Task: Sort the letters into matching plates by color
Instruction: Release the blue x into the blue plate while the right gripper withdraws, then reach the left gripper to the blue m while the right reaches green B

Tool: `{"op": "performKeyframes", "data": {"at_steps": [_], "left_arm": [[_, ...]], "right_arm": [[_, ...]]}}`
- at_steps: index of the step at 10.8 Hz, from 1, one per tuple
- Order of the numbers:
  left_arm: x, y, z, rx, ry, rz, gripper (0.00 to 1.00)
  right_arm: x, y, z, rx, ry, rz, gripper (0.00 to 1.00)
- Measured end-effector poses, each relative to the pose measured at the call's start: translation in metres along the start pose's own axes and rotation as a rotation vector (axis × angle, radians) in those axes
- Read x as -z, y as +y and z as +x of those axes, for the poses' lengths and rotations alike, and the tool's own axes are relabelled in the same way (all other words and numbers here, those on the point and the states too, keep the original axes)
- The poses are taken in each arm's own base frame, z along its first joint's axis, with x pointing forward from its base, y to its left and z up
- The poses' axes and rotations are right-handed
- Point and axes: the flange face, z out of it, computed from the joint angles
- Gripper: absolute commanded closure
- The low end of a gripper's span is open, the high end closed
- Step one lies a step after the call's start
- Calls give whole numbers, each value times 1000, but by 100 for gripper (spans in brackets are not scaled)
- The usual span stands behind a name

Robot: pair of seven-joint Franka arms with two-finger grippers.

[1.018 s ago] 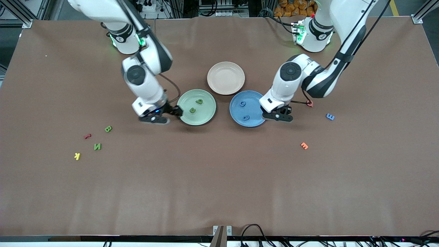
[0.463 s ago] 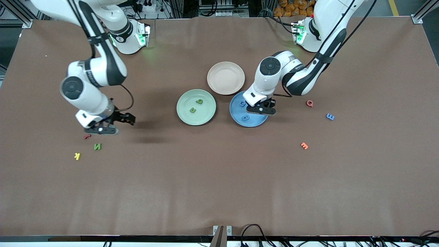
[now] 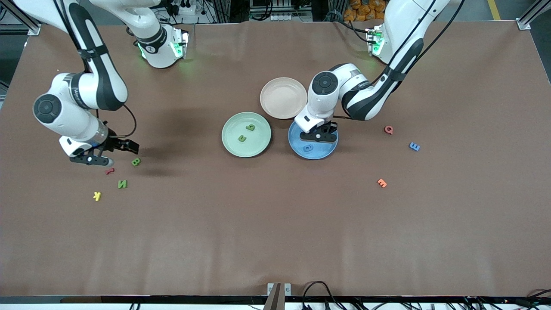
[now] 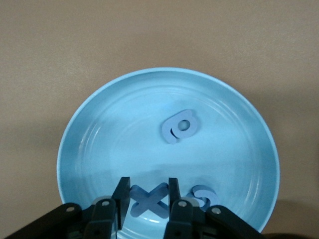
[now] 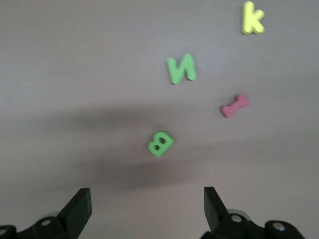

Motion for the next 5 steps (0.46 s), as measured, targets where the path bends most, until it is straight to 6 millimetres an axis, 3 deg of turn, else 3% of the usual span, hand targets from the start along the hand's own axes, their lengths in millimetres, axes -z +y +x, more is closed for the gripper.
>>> {"op": "performKeyframes", "data": {"at_steps": [1, 5], "left_arm": [[-1, 2, 1, 1, -3, 0, 0], [-1, 7, 2, 0, -11, 7, 0]], "right_arm": [[-4, 12, -6, -19, 2, 1, 0], [-16, 35, -25, -63, 4, 5, 0]]}}
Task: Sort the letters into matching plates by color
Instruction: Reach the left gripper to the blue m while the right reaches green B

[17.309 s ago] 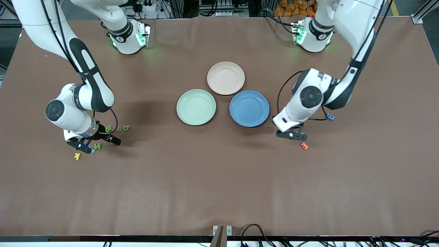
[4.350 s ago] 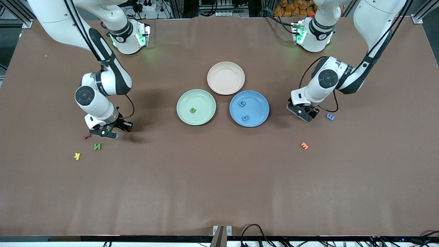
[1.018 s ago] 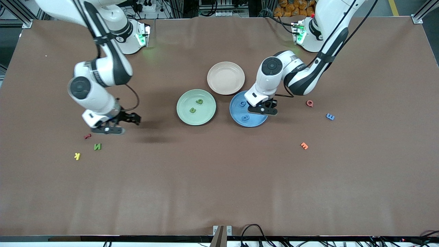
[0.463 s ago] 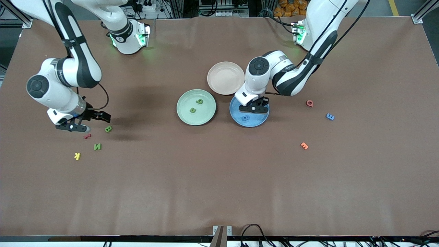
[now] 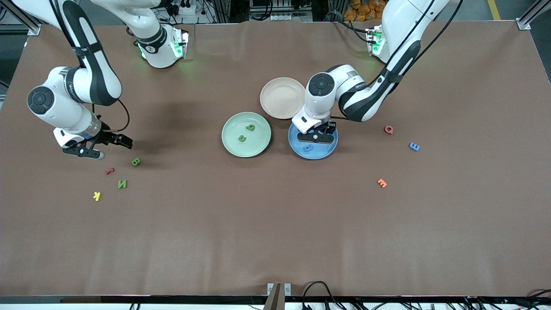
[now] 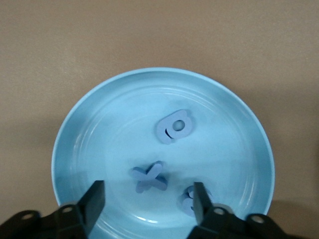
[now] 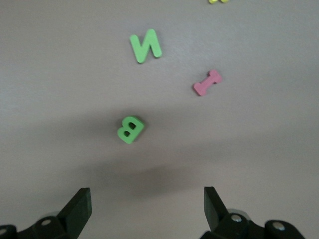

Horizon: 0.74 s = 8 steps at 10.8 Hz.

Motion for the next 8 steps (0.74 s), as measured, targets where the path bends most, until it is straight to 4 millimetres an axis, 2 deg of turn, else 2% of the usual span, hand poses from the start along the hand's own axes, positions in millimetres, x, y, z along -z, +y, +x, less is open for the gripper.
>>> {"op": "performKeyframes", "data": {"at_steps": [3, 6, 8], "left_arm": [[4, -13, 14, 42, -5, 24, 0], [11, -62, 47, 144, -4, 35, 0], [20, -91, 60, 198, 4, 47, 0]], "right_arm": [[-7, 10, -5, -20, -5, 0, 0], [-12, 12, -6, -23, -15, 0, 0], [-13, 15, -7, -28, -18, -1, 0]]}}
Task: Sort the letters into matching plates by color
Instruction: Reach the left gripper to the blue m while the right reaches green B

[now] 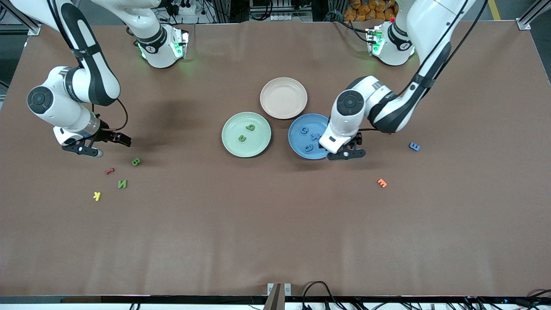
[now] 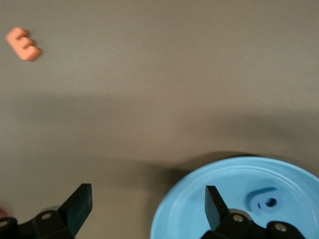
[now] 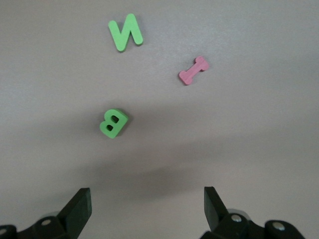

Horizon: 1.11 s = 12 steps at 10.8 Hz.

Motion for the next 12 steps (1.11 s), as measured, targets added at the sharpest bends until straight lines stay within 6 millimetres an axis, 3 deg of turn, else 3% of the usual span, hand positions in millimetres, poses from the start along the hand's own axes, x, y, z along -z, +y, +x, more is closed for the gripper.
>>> {"op": "performKeyframes", "data": {"at_steps": [2, 5, 9, 12], "left_arm": [[3, -29, 9, 47, 0, 21, 0], [-4, -94, 28, 98, -12, 38, 0], [-25, -145, 31, 141, 8, 4, 0], [-37, -206, 27, 236, 52, -42, 0]], "right_arm": [[-7, 10, 1, -4, -2, 0, 0], [-34, 9, 4, -10, 4, 1, 0], [-39, -13, 13, -56, 10, 58, 0], [-52, -24, 19, -59, 27, 66, 0]]}}
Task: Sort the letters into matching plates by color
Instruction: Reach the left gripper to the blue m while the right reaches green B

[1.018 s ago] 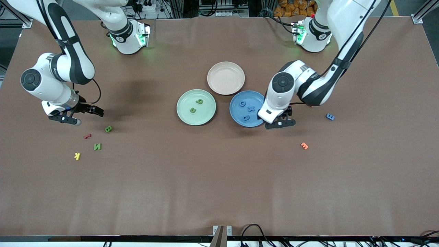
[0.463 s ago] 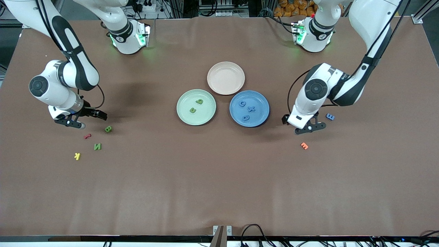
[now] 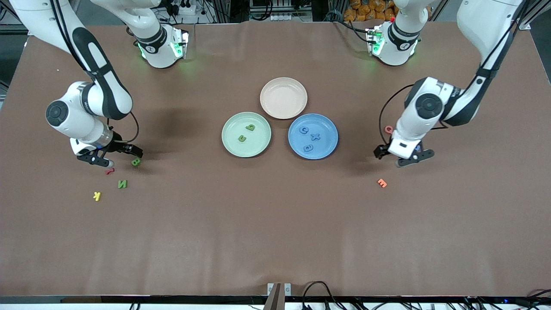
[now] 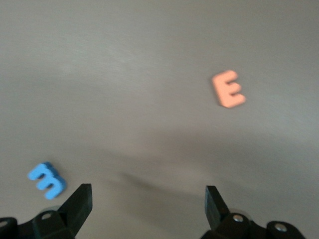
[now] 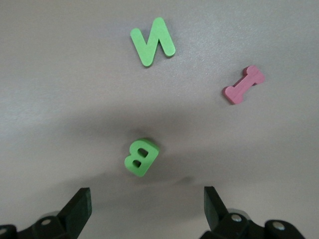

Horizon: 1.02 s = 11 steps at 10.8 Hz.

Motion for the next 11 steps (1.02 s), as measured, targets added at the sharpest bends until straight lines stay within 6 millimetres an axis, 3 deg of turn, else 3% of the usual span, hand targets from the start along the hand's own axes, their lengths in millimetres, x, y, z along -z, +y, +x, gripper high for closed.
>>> {"op": "performKeyframes", "data": {"at_steps": [4, 7, 11], "left_arm": [[2, -64, 30, 152, 15, 8, 0], [-2, -101, 40, 334, 6, 14, 0], [-10, -104, 39, 508, -11, 11, 0]], "right_arm": [[-19, 2, 3, -3, -15, -8, 0], [-26, 2, 3, -5, -16, -10, 0], [-33, -8, 3, -17, -11, -12, 0]]}}
